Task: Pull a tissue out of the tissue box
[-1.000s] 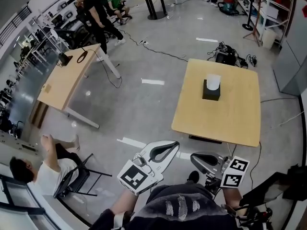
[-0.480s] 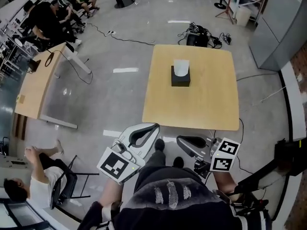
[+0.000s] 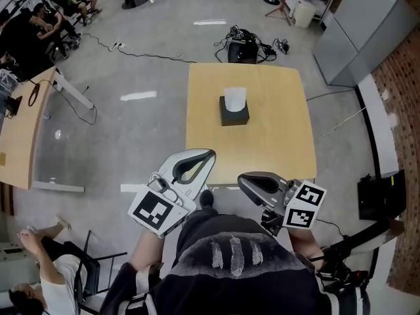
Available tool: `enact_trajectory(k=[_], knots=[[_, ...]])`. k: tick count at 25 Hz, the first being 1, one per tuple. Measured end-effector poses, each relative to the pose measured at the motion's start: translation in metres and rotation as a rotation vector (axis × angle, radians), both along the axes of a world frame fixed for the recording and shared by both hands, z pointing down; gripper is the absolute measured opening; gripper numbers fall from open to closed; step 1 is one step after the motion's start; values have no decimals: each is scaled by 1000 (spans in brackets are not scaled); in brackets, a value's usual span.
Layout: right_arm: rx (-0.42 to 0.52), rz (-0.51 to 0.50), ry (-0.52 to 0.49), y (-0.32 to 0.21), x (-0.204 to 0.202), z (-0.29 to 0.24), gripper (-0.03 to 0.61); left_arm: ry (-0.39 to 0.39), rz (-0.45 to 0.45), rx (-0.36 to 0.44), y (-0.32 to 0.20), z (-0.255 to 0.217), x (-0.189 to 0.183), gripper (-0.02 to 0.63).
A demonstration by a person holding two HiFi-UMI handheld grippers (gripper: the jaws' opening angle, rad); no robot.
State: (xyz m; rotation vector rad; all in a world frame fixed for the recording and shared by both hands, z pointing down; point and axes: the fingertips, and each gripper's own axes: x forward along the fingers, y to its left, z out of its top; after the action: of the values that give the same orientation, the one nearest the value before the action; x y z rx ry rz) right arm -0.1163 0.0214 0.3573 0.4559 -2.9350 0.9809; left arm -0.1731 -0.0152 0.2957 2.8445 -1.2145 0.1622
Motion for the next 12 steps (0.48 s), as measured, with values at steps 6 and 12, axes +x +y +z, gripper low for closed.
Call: enact_trajectory(k=[6,12], knots=[[-7,57,61,-25,-50,0,-3,53,32,12,-30,-4,-48,2],[3,96,105,-46,-68,1,-3,64,69,-5,-61,5,-64,2]])
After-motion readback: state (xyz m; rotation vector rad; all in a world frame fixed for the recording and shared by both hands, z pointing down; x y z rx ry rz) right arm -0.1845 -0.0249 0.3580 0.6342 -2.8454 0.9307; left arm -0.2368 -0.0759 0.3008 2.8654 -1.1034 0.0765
